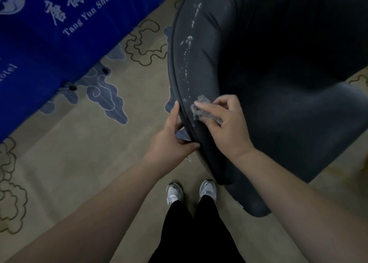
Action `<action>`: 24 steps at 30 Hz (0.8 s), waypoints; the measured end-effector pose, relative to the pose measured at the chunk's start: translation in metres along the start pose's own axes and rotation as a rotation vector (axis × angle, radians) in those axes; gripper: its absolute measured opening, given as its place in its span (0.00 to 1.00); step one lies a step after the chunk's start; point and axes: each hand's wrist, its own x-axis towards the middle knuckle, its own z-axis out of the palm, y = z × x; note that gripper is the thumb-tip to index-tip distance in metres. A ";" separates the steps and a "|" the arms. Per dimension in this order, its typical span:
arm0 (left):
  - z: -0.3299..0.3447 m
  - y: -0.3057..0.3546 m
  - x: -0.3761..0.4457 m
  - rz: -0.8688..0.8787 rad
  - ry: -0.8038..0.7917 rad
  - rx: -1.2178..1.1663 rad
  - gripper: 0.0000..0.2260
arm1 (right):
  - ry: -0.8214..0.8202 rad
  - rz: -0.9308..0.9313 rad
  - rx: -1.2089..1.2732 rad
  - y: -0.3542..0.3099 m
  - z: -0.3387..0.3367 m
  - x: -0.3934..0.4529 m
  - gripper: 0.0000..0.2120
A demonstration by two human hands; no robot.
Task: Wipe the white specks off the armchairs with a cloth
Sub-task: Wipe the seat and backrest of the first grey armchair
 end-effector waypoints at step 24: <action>0.000 0.004 0.001 -0.009 -0.003 0.025 0.52 | -0.147 -0.119 -0.063 -0.009 0.001 0.043 0.12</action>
